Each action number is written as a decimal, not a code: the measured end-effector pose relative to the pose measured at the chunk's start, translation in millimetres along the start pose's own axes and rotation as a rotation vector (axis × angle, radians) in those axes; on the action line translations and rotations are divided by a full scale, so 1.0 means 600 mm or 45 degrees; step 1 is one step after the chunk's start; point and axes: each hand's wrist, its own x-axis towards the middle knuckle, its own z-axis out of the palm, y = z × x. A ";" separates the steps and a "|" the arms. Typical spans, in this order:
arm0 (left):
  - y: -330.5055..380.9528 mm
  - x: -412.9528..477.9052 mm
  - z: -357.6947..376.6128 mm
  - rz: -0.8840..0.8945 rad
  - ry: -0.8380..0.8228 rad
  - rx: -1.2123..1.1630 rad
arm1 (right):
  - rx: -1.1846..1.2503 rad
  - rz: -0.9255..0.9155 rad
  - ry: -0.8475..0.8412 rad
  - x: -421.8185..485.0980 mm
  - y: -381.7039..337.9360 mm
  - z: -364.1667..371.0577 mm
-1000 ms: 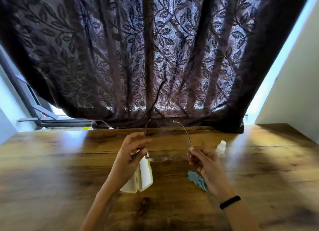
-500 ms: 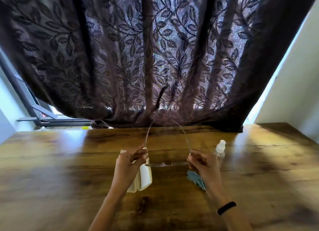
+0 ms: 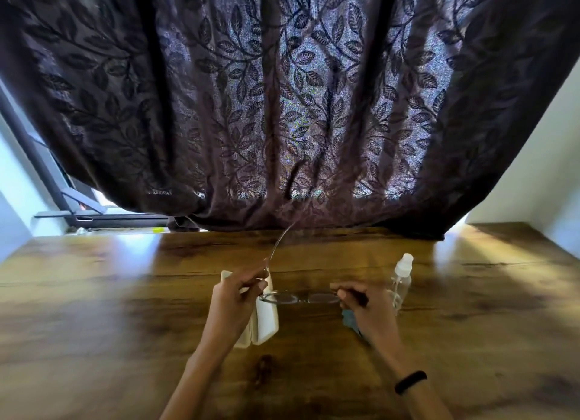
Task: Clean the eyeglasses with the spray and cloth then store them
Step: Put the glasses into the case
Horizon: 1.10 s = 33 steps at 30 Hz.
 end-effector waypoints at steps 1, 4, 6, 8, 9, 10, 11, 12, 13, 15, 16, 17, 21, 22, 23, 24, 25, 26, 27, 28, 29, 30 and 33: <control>-0.001 -0.001 -0.001 0.020 -0.010 0.014 | 0.019 0.003 0.000 0.001 0.000 0.000; -0.003 -0.005 -0.003 0.107 -0.064 0.060 | 0.127 0.053 -0.001 0.004 0.003 0.001; -0.006 -0.008 -0.003 0.146 -0.193 0.123 | 0.234 0.083 0.016 0.006 0.003 0.002; -0.009 -0.011 0.000 0.190 -0.331 0.208 | 0.323 0.089 0.049 0.007 0.002 0.002; -0.011 -0.012 0.002 0.191 -0.359 0.220 | 0.351 0.086 0.062 0.008 0.001 0.001; -0.013 -0.014 0.002 0.176 -0.359 0.215 | 0.372 0.083 0.066 0.009 0.001 0.000; -0.013 -0.016 0.002 0.155 -0.340 0.201 | 0.387 0.080 0.060 0.010 0.001 0.000; -0.014 -0.018 0.001 0.134 -0.313 0.184 | 0.395 0.073 0.047 0.012 0.000 -0.001; -0.015 -0.020 0.000 0.114 -0.290 0.172 | 0.399 0.065 0.025 0.014 -0.001 -0.001; -0.017 -0.023 -0.005 0.080 -0.257 0.157 | 0.421 0.036 -0.039 0.021 -0.010 0.000; -0.018 -0.025 -0.008 0.069 -0.233 0.141 | 0.445 0.014 -0.073 0.027 -0.017 0.000; -0.019 -0.026 -0.011 0.055 -0.207 0.120 | 0.468 -0.014 -0.103 0.033 -0.025 0.000; -0.025 -0.028 -0.023 -0.034 -0.115 0.020 | 0.441 -0.181 -0.190 0.066 -0.063 0.005; -0.027 -0.029 -0.025 -0.060 -0.092 -0.010 | 0.442 -0.221 -0.211 0.075 -0.073 0.010; -0.027 -0.030 -0.026 -0.086 -0.068 -0.035 | 0.450 -0.246 -0.236 0.084 -0.084 0.017; -0.027 -0.033 -0.027 -0.111 -0.041 -0.046 | 0.455 -0.264 -0.262 0.094 -0.094 0.025; -0.027 -0.036 -0.027 -0.138 -0.006 -0.047 | 0.453 -0.276 -0.298 0.105 -0.103 0.035; -0.029 -0.039 -0.027 -0.167 0.032 -0.043 | 0.441 -0.279 -0.341 0.116 -0.110 0.046; -0.031 -0.042 -0.027 -0.196 0.066 -0.035 | 0.420 -0.270 -0.391 0.127 -0.116 0.057; -0.034 -0.044 -0.027 -0.222 0.093 -0.021 | 0.386 -0.253 -0.446 0.138 -0.121 0.069; -0.036 -0.046 -0.026 -0.248 0.109 -0.003 | 0.348 -0.237 -0.504 0.149 -0.124 0.079; -0.039 -0.048 -0.026 -0.277 0.121 0.019 | 0.304 -0.232 -0.565 0.159 -0.127 0.090; -0.040 -0.050 -0.024 -0.370 0.119 0.071 | 0.143 -0.245 -0.719 0.185 -0.135 0.119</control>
